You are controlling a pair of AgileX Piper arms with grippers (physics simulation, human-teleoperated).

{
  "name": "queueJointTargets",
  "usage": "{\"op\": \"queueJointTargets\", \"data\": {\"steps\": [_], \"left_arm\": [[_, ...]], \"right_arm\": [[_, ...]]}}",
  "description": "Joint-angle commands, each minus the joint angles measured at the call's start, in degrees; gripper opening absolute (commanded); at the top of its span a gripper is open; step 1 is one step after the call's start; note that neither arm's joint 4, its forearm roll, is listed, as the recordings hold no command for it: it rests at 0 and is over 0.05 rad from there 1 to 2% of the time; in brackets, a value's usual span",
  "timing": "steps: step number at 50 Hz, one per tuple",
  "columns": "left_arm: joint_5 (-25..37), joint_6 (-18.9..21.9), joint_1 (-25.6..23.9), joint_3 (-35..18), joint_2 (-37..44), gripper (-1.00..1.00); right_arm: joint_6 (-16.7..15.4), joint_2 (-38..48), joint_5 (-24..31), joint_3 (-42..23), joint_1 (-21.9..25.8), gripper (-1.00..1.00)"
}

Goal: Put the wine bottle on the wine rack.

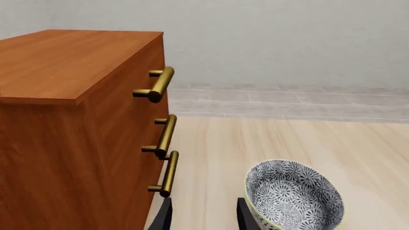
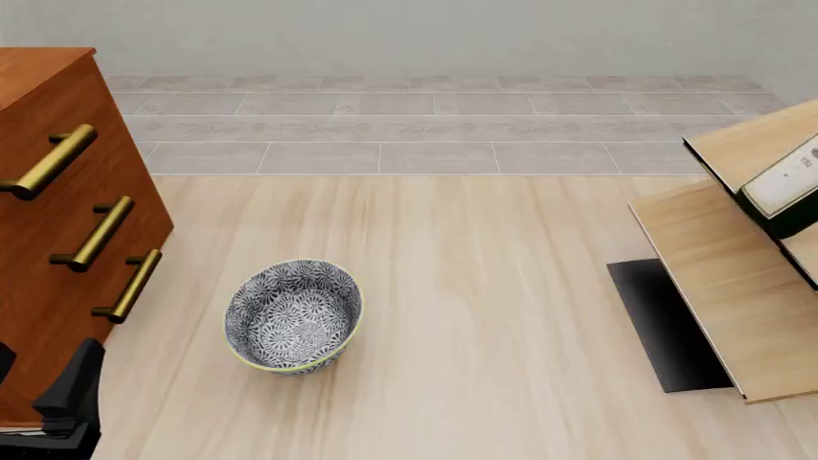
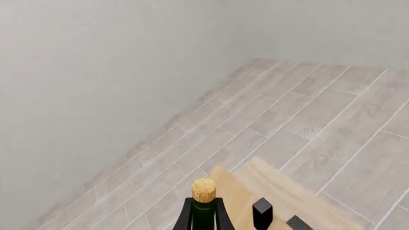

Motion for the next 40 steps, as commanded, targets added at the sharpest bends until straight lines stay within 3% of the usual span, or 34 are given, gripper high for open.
{"op": "queueJointTargets", "data": {"steps": [1,40], "left_arm": [[0.2,0.0,0.1,0.0,-0.1,1.00],[-0.1,0.3,-0.1,0.0,-0.1,1.00]], "right_arm": [[0.5,3.7,-0.2,2.3,-0.7,-1.00],[2.3,10.5,-5.7,4.3,-4.8,-1.00]]}}
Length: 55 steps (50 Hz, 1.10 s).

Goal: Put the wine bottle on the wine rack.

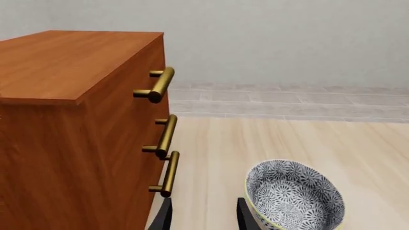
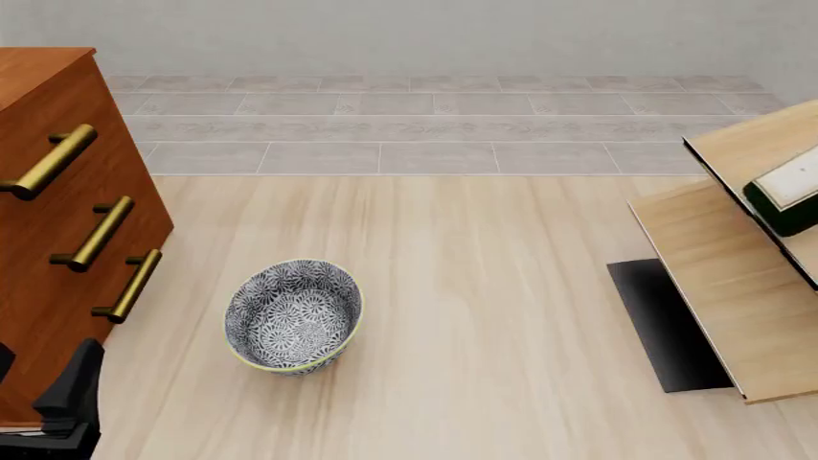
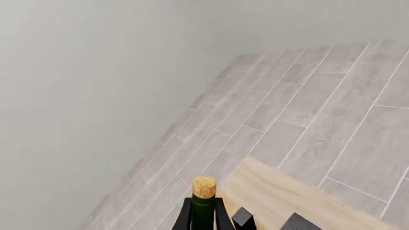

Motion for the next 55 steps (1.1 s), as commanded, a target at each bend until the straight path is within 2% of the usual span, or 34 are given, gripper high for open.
{"op": "queueJointTargets", "data": {"steps": [1,55], "left_arm": [[-0.2,0.0,-0.3,0.0,0.1,1.00],[0.7,0.2,0.3,0.0,-0.3,1.00]], "right_arm": [[1.3,4.0,-0.4,3.9,-0.5,-1.00],[2.8,7.5,-2.8,4.2,-1.3,-1.00]]}}
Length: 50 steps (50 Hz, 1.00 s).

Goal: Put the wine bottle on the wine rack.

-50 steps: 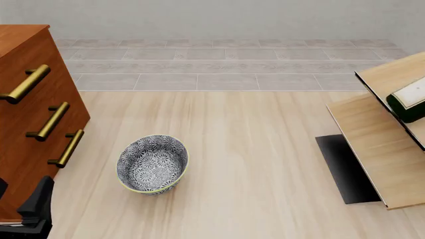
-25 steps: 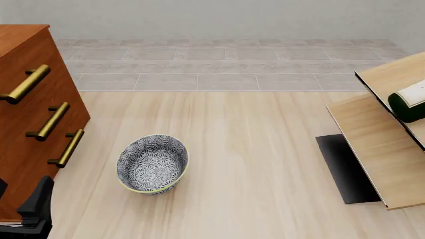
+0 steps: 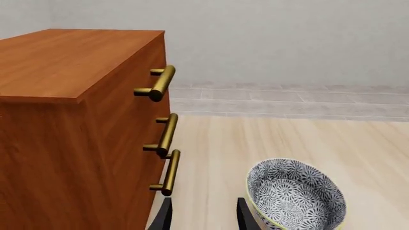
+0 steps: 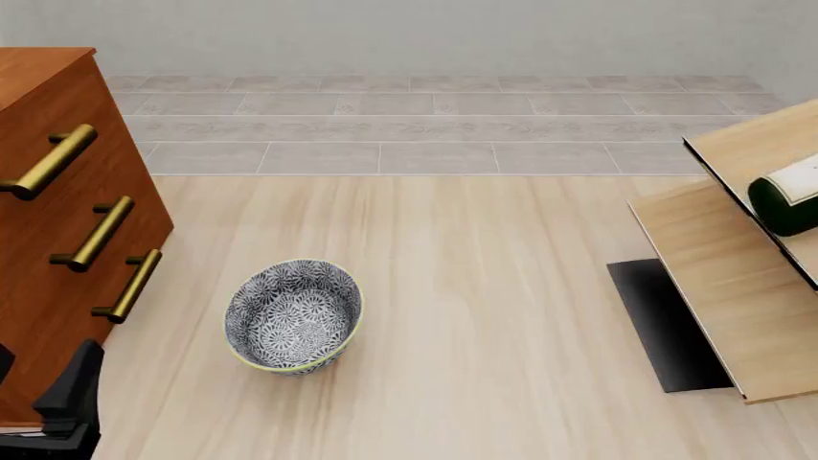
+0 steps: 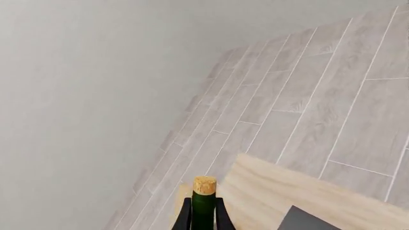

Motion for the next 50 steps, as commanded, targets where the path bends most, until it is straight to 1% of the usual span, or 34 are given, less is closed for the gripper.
{"op": "queueJointTargets", "data": {"steps": [1,11,19,20,39,50], "left_arm": [[0.1,0.1,0.1,0.0,-0.1,1.00],[0.1,0.0,0.1,0.0,-0.1,1.00],[-0.6,0.0,-0.1,0.0,0.5,1.00],[-0.6,0.1,-0.1,0.0,0.5,1.00],[-2.3,0.1,-0.4,0.0,2.1,1.00],[-1.7,0.0,-0.3,0.0,1.6,1.00]], "right_arm": [[0.0,2.2,0.7,3.5,1.0,-1.00],[0.2,2.5,0.6,3.6,0.6,-1.00],[-0.3,1.9,1.0,3.2,0.5,-1.00],[-0.4,1.9,1.1,3.1,0.5,1.00],[0.1,1.0,1.4,2.8,0.4,1.00],[0.3,0.4,1.7,2.7,0.1,1.00]]}}
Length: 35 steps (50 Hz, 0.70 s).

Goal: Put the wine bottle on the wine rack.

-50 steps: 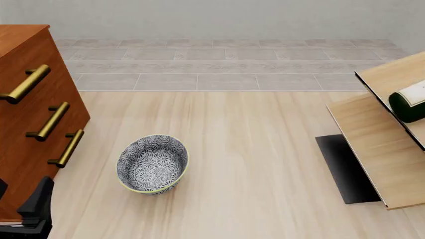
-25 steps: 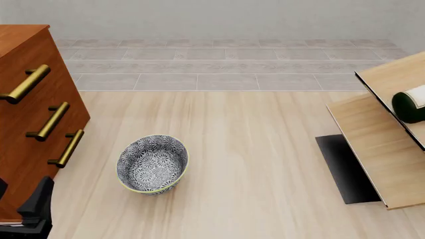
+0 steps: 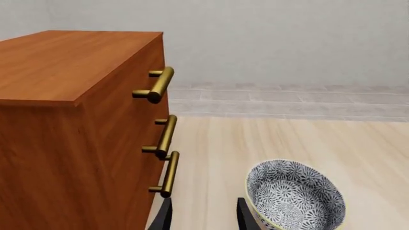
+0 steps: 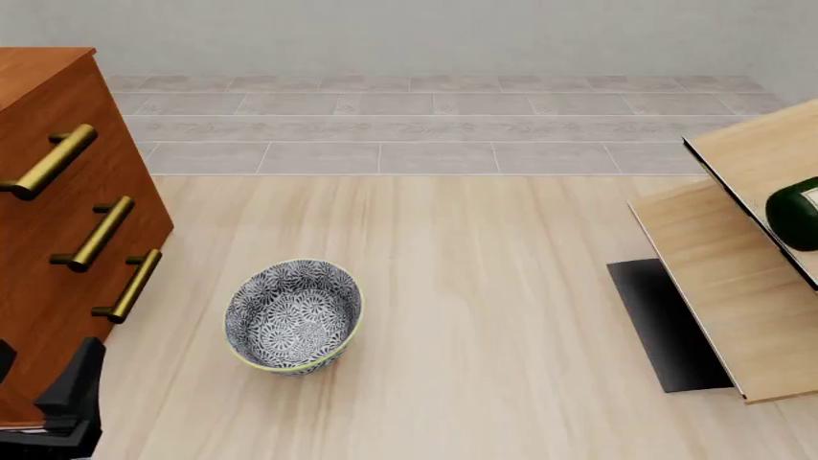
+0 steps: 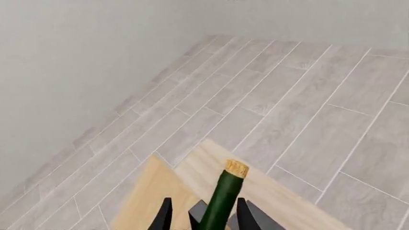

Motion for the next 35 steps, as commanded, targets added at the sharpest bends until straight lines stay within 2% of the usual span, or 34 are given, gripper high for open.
{"op": "queueJointTargets", "data": {"steps": [1,35], "left_arm": [[0.0,-0.1,0.0,0.0,0.0,1.00],[0.6,-0.1,-0.2,0.0,-0.4,1.00]], "right_arm": [[0.1,-0.5,0.4,0.0,-0.3,1.00],[1.0,-8.0,4.5,-0.3,-1.4,1.00]]}}
